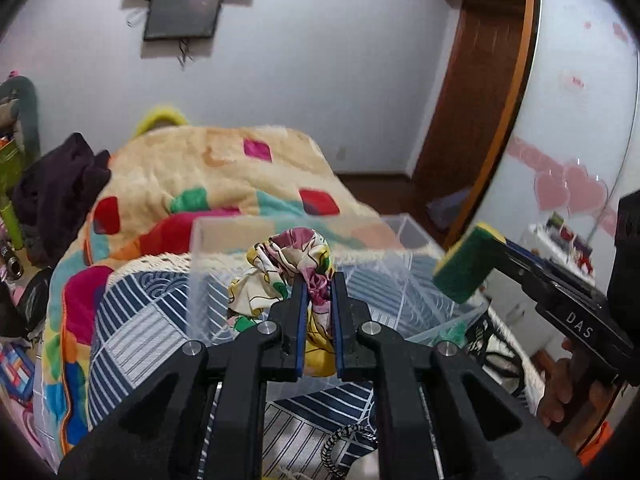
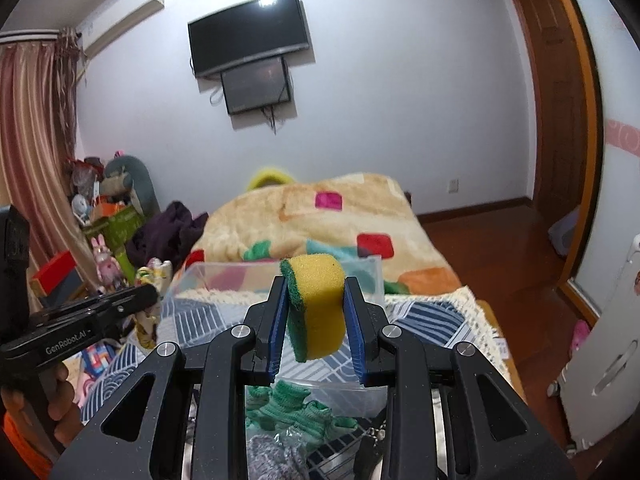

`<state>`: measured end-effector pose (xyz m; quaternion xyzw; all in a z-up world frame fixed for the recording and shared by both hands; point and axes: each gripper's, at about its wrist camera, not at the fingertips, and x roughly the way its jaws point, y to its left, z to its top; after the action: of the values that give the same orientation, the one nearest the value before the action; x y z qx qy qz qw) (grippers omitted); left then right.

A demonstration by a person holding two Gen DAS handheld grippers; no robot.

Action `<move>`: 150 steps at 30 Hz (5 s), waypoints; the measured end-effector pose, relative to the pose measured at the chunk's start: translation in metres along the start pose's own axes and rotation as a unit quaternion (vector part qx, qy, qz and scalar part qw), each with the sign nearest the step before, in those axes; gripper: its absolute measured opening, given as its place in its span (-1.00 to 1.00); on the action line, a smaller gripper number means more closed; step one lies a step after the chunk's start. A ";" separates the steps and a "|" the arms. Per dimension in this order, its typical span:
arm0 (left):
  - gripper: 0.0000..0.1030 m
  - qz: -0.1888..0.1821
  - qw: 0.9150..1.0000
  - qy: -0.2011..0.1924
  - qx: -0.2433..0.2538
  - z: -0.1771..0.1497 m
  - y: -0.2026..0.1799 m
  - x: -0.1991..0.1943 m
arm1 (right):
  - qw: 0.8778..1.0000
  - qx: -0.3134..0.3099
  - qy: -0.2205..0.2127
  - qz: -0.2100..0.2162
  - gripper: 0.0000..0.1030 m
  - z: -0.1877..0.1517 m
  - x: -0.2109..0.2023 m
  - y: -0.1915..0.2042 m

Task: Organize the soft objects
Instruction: 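Lift the floral bag into the clear box with the left tool while the right tool drops the sponge in, then grasp the yellow felt ball with the left tool while the right tool grasps the bagged grey glove, then carry the yellow ball into the box with the left tool while the right tool drops the bagged glove in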

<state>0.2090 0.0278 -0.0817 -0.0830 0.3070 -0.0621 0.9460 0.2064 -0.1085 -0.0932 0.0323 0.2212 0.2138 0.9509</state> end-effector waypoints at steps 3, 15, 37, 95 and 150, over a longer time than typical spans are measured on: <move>-0.80 0.002 0.999 0.029 0.022 0.000 -0.006 0.018 | 1.000 -0.010 0.023 0.002 -0.51 -0.003 0.009 0.000; -0.63 0.022 0.994 0.086 0.056 -0.013 -0.020 0.043 | 0.995 -0.024 0.099 0.010 -0.49 -0.018 0.029 -0.002; 0.74 0.048 0.998 -0.022 0.043 -0.025 -0.006 -0.056 | 0.999 -0.039 0.029 -0.015 0.61 -0.010 -0.025 0.005; -0.27 0.043 0.999 0.008 -0.012 -0.085 0.019 -0.076 | 0.999 -0.024 0.043 0.023 -0.51 -0.047 -0.048 0.005; 0.28 0.069 0.997 0.003 0.015 -0.014 0.007 -0.008 | 0.993 -0.073 0.087 0.033 0.06 0.002 0.033 0.033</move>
<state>0.1947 0.0343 -0.0900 -0.0472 0.3139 -0.0016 0.9483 0.2210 -0.0649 -0.1000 -0.0490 0.2853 0.2631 0.9203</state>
